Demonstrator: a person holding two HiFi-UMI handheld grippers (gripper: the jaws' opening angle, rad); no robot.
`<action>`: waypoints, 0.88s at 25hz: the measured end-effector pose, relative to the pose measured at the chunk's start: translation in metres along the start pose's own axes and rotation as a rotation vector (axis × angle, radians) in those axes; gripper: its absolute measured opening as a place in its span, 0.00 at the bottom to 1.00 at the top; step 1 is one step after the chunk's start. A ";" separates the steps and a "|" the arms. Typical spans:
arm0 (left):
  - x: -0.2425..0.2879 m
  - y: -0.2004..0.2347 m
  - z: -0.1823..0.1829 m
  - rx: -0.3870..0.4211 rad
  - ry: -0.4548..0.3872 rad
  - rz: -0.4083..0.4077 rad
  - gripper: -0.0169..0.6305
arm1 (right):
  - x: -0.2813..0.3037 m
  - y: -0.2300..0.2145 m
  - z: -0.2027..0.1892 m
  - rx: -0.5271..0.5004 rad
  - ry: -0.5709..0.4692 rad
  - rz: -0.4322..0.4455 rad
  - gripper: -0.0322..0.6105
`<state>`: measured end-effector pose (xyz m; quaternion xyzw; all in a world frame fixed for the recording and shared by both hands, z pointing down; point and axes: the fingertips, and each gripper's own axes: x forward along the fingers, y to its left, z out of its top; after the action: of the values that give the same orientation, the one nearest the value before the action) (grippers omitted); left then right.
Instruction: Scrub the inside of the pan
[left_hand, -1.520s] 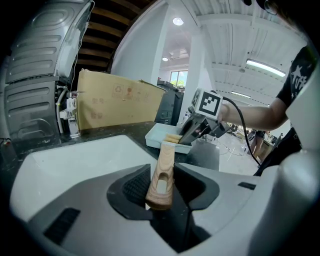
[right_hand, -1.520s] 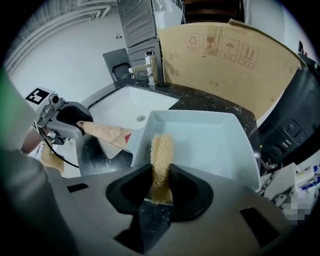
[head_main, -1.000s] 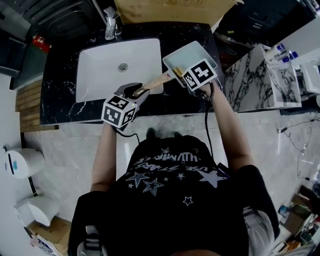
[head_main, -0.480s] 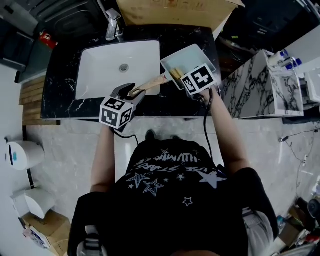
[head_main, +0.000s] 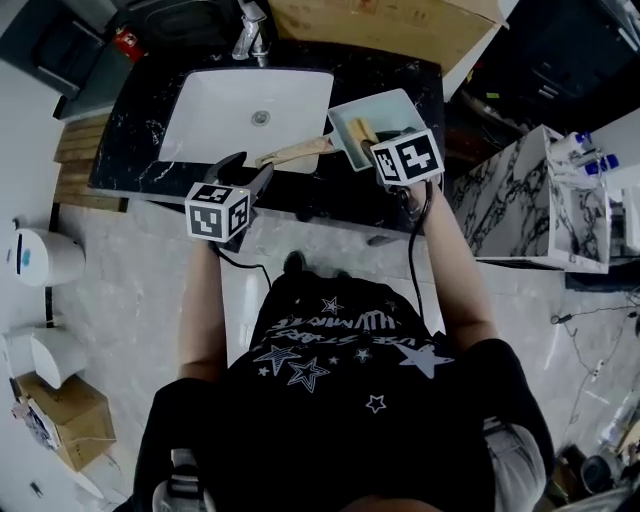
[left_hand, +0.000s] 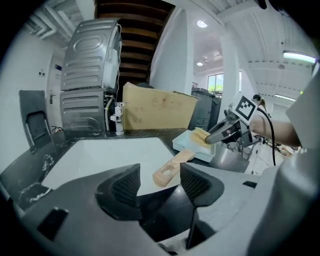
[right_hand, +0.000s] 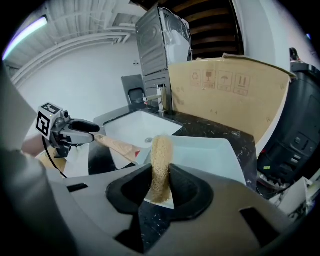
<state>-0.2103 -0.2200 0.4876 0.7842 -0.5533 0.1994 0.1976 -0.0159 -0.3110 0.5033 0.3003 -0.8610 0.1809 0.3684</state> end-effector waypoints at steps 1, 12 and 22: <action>-0.005 -0.001 -0.001 -0.020 -0.009 0.020 0.38 | -0.002 0.000 0.001 -0.010 -0.016 0.003 0.21; -0.055 -0.025 0.006 -0.169 -0.171 0.243 0.35 | -0.025 0.027 0.003 -0.110 -0.156 0.109 0.21; -0.096 -0.026 -0.025 -0.233 -0.207 0.352 0.05 | -0.029 0.079 0.012 -0.152 -0.203 0.189 0.21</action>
<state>-0.2177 -0.1230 0.4555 0.6638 -0.7182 0.0841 0.1910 -0.0575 -0.2469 0.4674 0.2059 -0.9295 0.1177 0.2825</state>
